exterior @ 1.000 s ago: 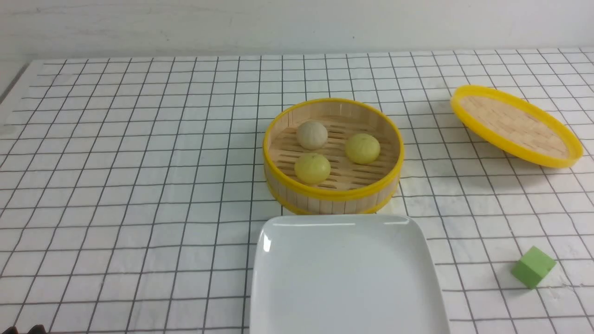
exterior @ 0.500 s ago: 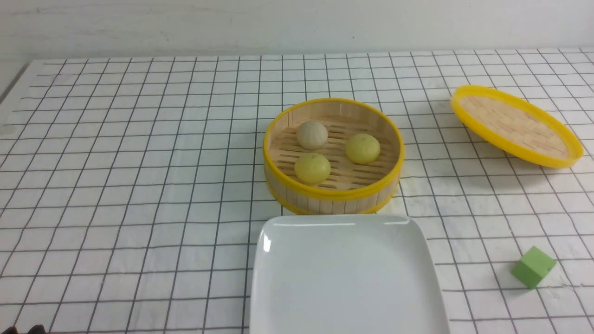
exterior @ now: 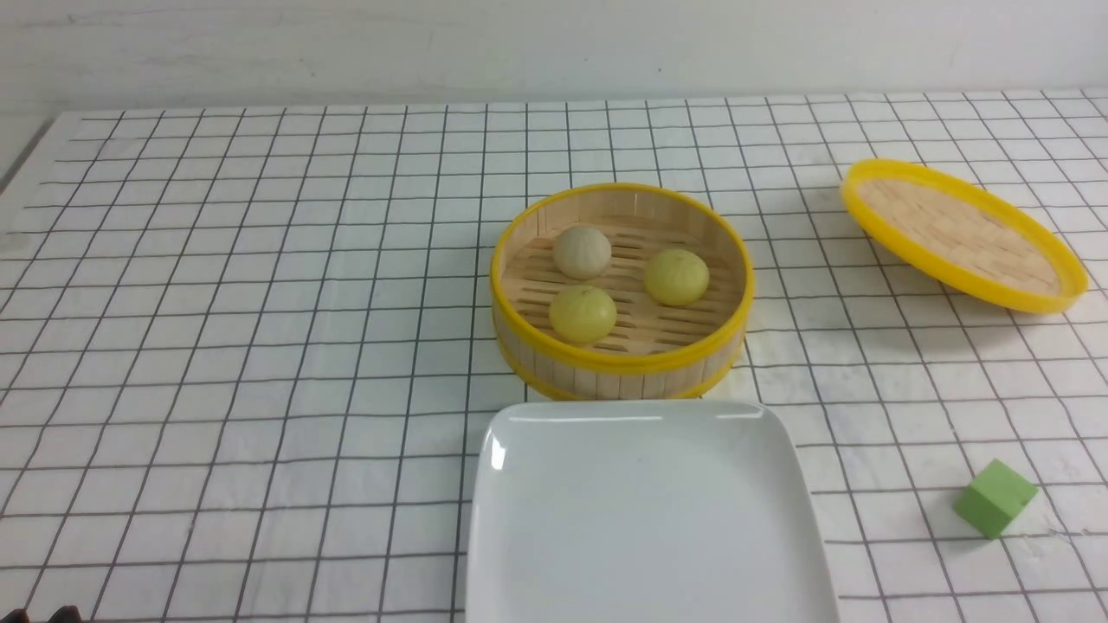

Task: Put the steamed buns into the plate on the white-black tablecloth.
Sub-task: 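Reach toward a bun in the bamboo steamer with the right gripper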

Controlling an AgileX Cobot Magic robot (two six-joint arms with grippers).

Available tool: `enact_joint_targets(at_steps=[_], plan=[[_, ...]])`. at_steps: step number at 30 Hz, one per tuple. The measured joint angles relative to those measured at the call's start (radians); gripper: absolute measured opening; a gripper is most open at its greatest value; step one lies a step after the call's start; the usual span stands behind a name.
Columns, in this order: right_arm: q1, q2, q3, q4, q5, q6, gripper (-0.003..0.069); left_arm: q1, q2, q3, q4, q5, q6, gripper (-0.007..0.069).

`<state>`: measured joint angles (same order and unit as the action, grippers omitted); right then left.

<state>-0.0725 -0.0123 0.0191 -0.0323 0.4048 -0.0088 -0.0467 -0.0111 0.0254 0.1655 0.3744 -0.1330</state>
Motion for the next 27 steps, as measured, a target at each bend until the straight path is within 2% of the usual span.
enact_joint_targets(at_steps=[2, 4, 5, 6, 7, 11, 16, 20, 23, 25, 26, 27], plan=[[0.000, 0.000, 0.000, -0.005, 0.000, 0.000, 0.0239, 0.000, 0.000, 0.000, -0.002, 0.000, -0.006, 0.0241], [0.000, 0.000, 0.000, 0.021, -0.011, 0.026, 0.0239, 0.000, 0.000, 0.000, -0.092, -0.009, -0.076, 0.0241], [0.000, 0.000, 0.001, 0.089, -0.024, 0.083, 0.0239, 0.000, 0.000, 0.000, -0.186, -0.013, -0.158, 0.0241], [0.000, 0.000, 0.002, 0.105, -0.027, 0.095, 0.0239, 0.000, 0.000, 0.000, -0.203, -0.014, -0.172, 0.0241], [0.000, 0.000, 0.005, 0.255, -0.043, 0.185, 0.0239, 0.000, 0.000, 0.001, -0.337, -0.015, -0.276, 0.0241], [0.000, 0.000, 0.006, 0.600, -0.070, 0.425, 0.0239, 0.000, 0.000, 0.003, -0.657, -0.016, -0.538, 0.0241], [0.000, 0.000, 0.006, 0.764, -0.095, 0.490, 0.0239, 0.000, 0.000, 0.003, -0.751, -0.045, -0.626, 0.0241], [0.000, 0.000, -0.003, 0.826, -0.104, 0.448, 0.0233, -0.003, 0.000, -0.024, -0.774, -0.067, -0.597, 0.0234], [0.000, 0.003, -0.102, 0.807, -0.100, 0.269, 0.0190, -0.010, 0.000, -0.150, -0.753, -0.018, -0.483, 0.0180], [0.000, 0.042, -0.203, 0.764, -0.075, 0.107, 0.0131, -0.010, 0.024, -0.257, -0.709, 0.041, -0.413, 0.0108], [0.000, 0.096, -0.272, 0.717, -0.036, 0.025, 0.0073, -0.010, 0.080, -0.338, -0.669, 0.117, -0.375, 0.0050], [0.000, 0.119, -0.295, 0.698, -0.019, 0.003, 0.0064, -0.010, 0.090, -0.338, -0.661, 0.117, -0.369, 0.0050]])
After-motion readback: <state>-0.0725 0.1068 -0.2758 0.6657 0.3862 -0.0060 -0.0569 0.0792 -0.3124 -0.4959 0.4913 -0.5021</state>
